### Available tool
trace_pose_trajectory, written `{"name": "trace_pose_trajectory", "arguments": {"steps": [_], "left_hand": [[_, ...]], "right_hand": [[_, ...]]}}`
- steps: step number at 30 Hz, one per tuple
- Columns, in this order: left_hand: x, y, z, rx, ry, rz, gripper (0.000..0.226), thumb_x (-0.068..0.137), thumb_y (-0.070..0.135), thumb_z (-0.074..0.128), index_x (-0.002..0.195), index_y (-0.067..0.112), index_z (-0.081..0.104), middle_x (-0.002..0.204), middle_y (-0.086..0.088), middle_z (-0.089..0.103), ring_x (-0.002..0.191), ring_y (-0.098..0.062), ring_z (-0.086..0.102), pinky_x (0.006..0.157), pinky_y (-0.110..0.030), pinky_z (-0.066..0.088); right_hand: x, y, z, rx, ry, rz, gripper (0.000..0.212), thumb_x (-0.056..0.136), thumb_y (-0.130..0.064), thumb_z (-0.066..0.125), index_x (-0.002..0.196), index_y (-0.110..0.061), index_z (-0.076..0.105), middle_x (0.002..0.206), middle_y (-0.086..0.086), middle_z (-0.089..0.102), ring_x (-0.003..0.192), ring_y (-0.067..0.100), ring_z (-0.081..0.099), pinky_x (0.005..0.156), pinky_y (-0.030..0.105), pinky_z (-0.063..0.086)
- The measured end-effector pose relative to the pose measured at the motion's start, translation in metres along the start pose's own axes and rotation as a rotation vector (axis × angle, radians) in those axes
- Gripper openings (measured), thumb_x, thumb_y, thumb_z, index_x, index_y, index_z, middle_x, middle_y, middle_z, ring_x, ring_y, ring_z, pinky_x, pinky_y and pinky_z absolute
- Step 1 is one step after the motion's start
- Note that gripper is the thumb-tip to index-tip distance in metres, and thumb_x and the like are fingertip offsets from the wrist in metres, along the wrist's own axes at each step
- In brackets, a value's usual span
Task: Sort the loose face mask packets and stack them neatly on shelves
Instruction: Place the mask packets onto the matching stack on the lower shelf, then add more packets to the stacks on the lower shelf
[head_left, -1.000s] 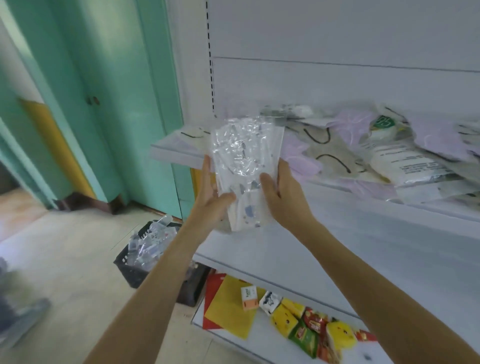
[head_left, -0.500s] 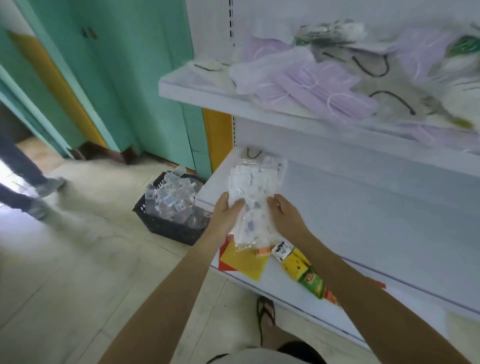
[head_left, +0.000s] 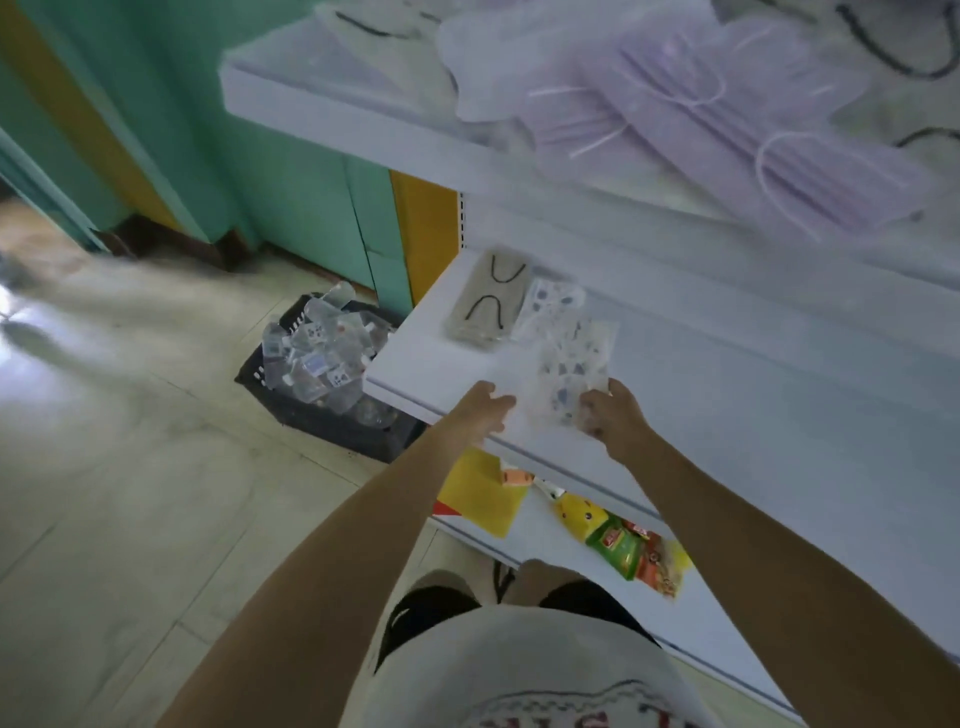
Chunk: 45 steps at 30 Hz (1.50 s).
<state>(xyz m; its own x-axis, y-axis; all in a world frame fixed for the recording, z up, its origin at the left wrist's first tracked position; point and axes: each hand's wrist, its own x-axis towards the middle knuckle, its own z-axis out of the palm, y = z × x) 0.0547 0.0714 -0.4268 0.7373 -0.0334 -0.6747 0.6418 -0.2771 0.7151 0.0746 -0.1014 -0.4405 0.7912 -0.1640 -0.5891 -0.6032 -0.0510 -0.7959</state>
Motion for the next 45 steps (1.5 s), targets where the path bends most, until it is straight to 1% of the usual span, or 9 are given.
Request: {"name": "trace_pose_trajectory", "arguments": {"steps": [5,8,12,16,19,26,35,38,45], "left_hand": [[0.055,-0.009,-0.027,0.12,0.109,0.157,0.049,0.097,0.022,0.046,0.143,0.013,0.031,0.124,-0.011,0.055,0.107,-0.026,0.059,0.085,-0.031,0.045],[0.087,-0.004,-0.042,0.175,0.165,0.293,0.044,0.097,0.023,0.046,0.14,0.018,0.036,0.127,-0.009,0.054,0.109,-0.026,0.058,0.08,-0.028,0.042],[0.114,0.009,-0.052,0.248,0.161,0.373,0.047,0.097,0.023,0.044,0.143,0.017,0.033,0.133,-0.01,0.05,0.115,-0.026,0.055,0.089,-0.031,0.042],[0.121,0.018,-0.054,0.252,0.125,0.357,0.048,0.097,0.02,0.046,0.143,0.016,0.032,0.123,-0.01,0.053,0.101,-0.022,0.056,0.078,-0.026,0.04],[0.11,0.018,-0.057,0.247,0.074,0.323,0.05,0.097,0.021,0.046,0.144,0.017,0.03,0.128,-0.011,0.051,0.103,-0.021,0.057,0.071,-0.024,0.041],[0.039,0.017,-0.086,0.383,-0.009,0.312,0.044,0.096,0.02,0.044,0.139,0.018,0.038,0.111,-0.007,0.057,0.074,-0.009,0.055,0.05,-0.016,0.039],[-0.061,0.055,-0.113,1.054,-0.083,0.756,0.033,0.099,0.023,0.042,0.131,0.018,0.049,0.124,0.0,0.057,0.107,-0.016,0.056,0.08,-0.023,0.039],[-0.099,0.1,-0.109,1.183,-0.058,0.87,0.033,0.099,0.025,0.038,0.131,0.023,0.049,0.127,0.002,0.056,0.105,-0.016,0.055,0.078,-0.026,0.038],[-0.187,0.144,-0.078,1.056,0.113,1.04,0.033,0.098,0.028,0.043,0.13,0.028,0.049,0.112,0.012,0.058,0.087,-0.004,0.048,0.074,-0.018,0.032]], "right_hand": [[0.066,-0.026,0.01,-0.022,0.043,-0.01,0.031,0.09,-0.002,0.047,0.12,-0.008,0.053,0.122,0.017,0.055,0.107,0.033,0.055,0.094,0.046,0.047],[0.103,-0.04,0.027,-0.011,0.091,-0.004,0.031,0.091,-0.004,0.05,0.121,-0.005,0.055,0.125,0.017,0.054,0.111,0.032,0.054,0.094,0.039,0.047],[0.137,-0.048,0.045,0.053,0.109,0.044,0.022,0.09,-0.008,0.058,0.111,-0.002,0.057,0.116,0.017,0.055,0.076,0.02,0.053,0.084,0.03,0.045],[0.148,-0.045,0.055,0.067,0.147,0.026,0.05,0.09,-0.023,0.062,0.132,-0.001,0.046,0.112,0.011,0.051,0.099,0.023,0.052,0.087,0.034,0.045],[0.137,-0.042,0.056,-0.122,0.231,-0.01,0.072,0.089,-0.035,0.058,0.146,-0.007,0.024,0.142,0.012,0.037,0.126,0.03,0.041,0.101,0.042,0.039],[0.037,-0.023,0.053,-0.524,0.265,-0.115,0.066,0.092,-0.033,0.052,0.148,-0.017,0.021,0.151,0.011,0.022,0.138,0.03,0.022,0.11,0.043,0.028],[-0.137,-0.079,0.029,-0.887,-0.327,-0.616,0.022,0.093,-0.024,0.057,0.113,-0.023,0.065,0.111,-0.009,0.065,0.098,-0.001,0.058,0.087,0.005,0.038],[-0.192,-0.123,0.008,-0.884,-0.245,-0.803,0.017,0.09,-0.026,0.059,0.105,-0.032,0.066,0.101,-0.021,0.062,0.09,-0.012,0.056,0.084,0.002,0.037],[-0.256,-0.182,-0.027,-0.659,0.203,-1.178,0.014,0.088,-0.015,0.063,0.1,-0.021,0.066,0.095,-0.006,0.064,0.087,0.013,0.06,0.08,0.016,0.045]]}}
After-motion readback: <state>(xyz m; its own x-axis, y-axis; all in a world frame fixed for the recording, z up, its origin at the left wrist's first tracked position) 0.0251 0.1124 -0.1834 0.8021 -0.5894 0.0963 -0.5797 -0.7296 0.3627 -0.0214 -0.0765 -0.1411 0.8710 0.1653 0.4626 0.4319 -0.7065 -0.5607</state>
